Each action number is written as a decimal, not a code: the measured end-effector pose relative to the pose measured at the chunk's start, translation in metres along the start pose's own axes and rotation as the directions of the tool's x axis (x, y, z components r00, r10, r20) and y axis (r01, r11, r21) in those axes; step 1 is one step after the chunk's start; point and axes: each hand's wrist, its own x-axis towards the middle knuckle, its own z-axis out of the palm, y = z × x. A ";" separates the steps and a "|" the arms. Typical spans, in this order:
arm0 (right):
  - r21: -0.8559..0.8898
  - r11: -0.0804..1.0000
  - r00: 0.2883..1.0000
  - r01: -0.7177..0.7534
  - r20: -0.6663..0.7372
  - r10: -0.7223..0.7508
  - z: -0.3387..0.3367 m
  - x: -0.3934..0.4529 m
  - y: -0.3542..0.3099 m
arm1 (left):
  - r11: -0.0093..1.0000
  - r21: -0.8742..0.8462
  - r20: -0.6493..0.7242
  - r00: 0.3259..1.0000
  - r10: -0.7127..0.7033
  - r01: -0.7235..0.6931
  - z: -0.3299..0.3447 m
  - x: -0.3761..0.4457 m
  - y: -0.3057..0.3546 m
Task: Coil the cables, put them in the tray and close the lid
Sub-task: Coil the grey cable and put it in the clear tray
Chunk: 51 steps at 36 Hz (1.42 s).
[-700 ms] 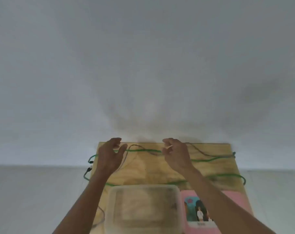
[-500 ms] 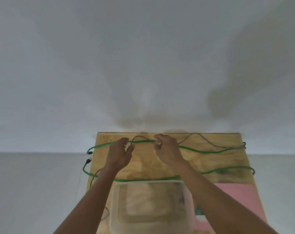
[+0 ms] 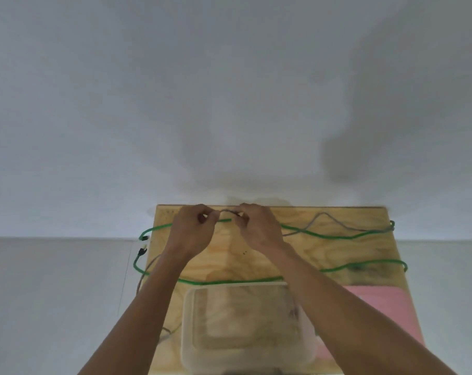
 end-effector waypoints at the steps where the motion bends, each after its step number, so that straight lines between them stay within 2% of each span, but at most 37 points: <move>1: -0.041 0.999 1.000 0.010 -0.010 -0.011 -0.008 -0.004 0.000 | 1.000 -0.019 -0.028 1.000 0.002 -0.003 -0.006 -0.004 0.007; 5: -0.183 0.982 0.996 0.044 -0.070 -0.057 -0.038 -0.019 0.003 | 0.998 -0.058 -0.131 0.991 0.018 -0.026 -0.031 -0.024 0.034; 10: -0.228 0.973 0.970 0.023 -0.231 -0.077 -0.081 -0.040 0.003 | 0.992 -0.005 -0.271 0.955 0.124 -0.130 -0.063 -0.051 0.067; 16: -0.174 0.976 0.849 0.131 -0.488 -0.201 -0.138 -0.070 -0.026 | 0.970 -0.006 -0.413 0.885 0.217 -0.241 -0.082 -0.086 0.100; 21: -0.122 0.950 0.669 0.287 -0.685 -0.290 -0.172 -0.091 -0.056 | 0.946 -0.049 -0.500 0.828 0.254 -0.319 -0.083 -0.109 0.122; 26: -0.115 0.882 0.485 0.458 -0.799 -0.356 -0.204 -0.107 -0.085 | 0.902 -0.202 -0.528 0.818 0.227 -0.381 -0.085 -0.125 0.141; 31: -0.180 0.778 0.277 0.602 -0.867 -0.415 -0.241 -0.119 -0.119 | 0.823 -0.342 -0.579 0.792 0.195 -0.453 -0.100 -0.139 0.170; 37: -0.353 0.622 -0.040 0.699 -0.888 -0.459 -0.291 -0.139 -0.173 | 0.712 -0.394 -0.600 0.750 0.280 -0.582 -0.120 -0.148 0.200; 39: -0.384 0.553 -0.095 0.739 -0.872 -0.480 -0.304 -0.143 -0.191 | 0.685 -0.405 -0.585 0.747 0.316 -0.606 -0.125 -0.149 0.204; 40: -0.378 0.524 -0.096 0.763 -0.868 -0.486 -0.308 -0.145 -0.198 | 0.674 -0.416 -0.573 0.751 0.327 -0.611 -0.127 -0.149 0.206; 42: -0.327 0.500 -0.055 0.802 -0.874 -0.483 -0.312 -0.147 -0.211 | 0.661 -0.440 -0.545 0.766 0.341 -0.608 -0.130 -0.151 0.208; 45: -0.167 0.526 0.100 0.834 -0.892 -0.442 -0.309 -0.145 -0.223 | 0.640 -0.509 -0.494 0.804 0.331 -0.576 -0.131 -0.149 0.209; 47: -0.040 0.550 0.233 0.834 -0.878 -0.418 -0.303 -0.141 -0.224 | 0.615 -0.596 -0.435 0.851 0.292 -0.516 -0.131 -0.147 0.209; 49: 0.128 0.572 0.421 0.810 -0.806 -0.416 -0.298 -0.137 -0.221 | 0.559 -0.702 -0.379 0.896 0.230 -0.441 -0.132 -0.146 0.209; 51: 0.167 0.713 0.615 0.681 -0.659 -0.434 -0.297 -0.135 -0.215 | 0.467 -0.804 -0.333 0.929 0.159 -0.368 -0.137 -0.142 0.208</move>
